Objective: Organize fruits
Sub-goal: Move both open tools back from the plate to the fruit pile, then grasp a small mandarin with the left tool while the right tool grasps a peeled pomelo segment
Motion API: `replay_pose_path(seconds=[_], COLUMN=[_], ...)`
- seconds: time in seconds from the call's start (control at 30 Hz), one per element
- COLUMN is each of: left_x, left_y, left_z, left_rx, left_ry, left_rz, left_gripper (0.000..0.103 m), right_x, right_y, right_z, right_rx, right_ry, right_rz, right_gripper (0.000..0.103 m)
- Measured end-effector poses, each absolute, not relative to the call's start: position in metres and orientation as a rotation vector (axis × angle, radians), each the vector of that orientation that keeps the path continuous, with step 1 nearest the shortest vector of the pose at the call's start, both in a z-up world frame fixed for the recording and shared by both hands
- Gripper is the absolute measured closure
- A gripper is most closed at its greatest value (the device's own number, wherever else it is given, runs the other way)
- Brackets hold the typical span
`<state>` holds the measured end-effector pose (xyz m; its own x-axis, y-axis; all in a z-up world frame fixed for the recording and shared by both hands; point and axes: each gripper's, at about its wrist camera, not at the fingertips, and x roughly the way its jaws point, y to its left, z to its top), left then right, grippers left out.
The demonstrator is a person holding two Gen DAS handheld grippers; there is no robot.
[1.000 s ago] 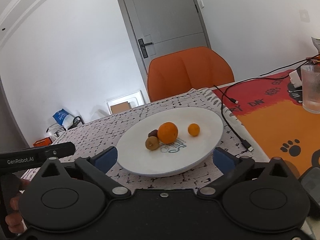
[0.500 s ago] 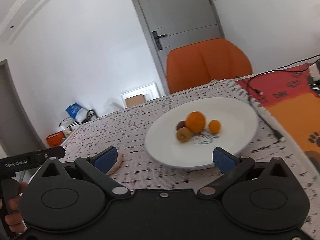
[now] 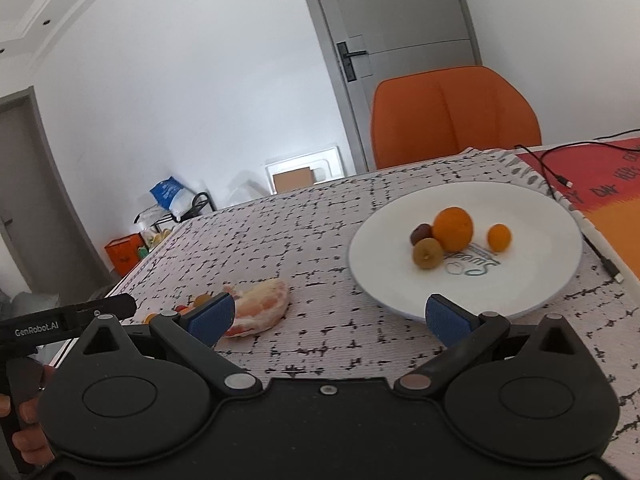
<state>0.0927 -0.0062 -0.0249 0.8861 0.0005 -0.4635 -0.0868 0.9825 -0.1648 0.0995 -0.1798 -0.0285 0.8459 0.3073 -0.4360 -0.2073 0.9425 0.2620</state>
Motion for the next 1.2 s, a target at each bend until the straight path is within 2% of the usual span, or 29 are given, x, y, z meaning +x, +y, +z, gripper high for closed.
replay_pose_path(seconds=[0.37,0.47,0.53,0.63,0.8,0.97,1.2], left_x=[0.093,0.094,0.095,0.099,0.110,0.119,0.132], left_y=[0.019,0.025,0.030,0.034,0.035,0.033,0.031], left_z=[-0.036,-0.040,-0.044,-0.049,-0.054,-0.054,-0.064], left_rx=[-0.247,-0.263,-0.278,-0.293,-0.298,-0.281,-0.283], left_ry=[0.489,0.492,0.502,0.522,0.557,0.568,0.597], left_rz=[0.065,0.081,0.081,0.081,0.067,0.064,0.058], left_gripper=[0.007,0.017,0.028,0.039,0.049,0.053,0.067], right_x=[0.112,0.117,0.121,0.126,0.136,0.147,0.161], right_y=[-0.151,-0.144,-0.139,-0.129,-0.116,-0.105,-0.096], right_z=[-0.031,-0.033,-0.035,-0.039,-0.044,-0.046,-0.050], right_rx=[0.173,0.169,0.164,0.154,0.138,0.135,0.107], right_ry=[0.528,0.545,0.558,0.574,0.601,0.621,0.640], right_rz=[0.334,0.354,0.362,0.378,0.404,0.427,0.428], right_gripper=[0.000,0.000,0.000,0.000,0.000,0.000,0.000])
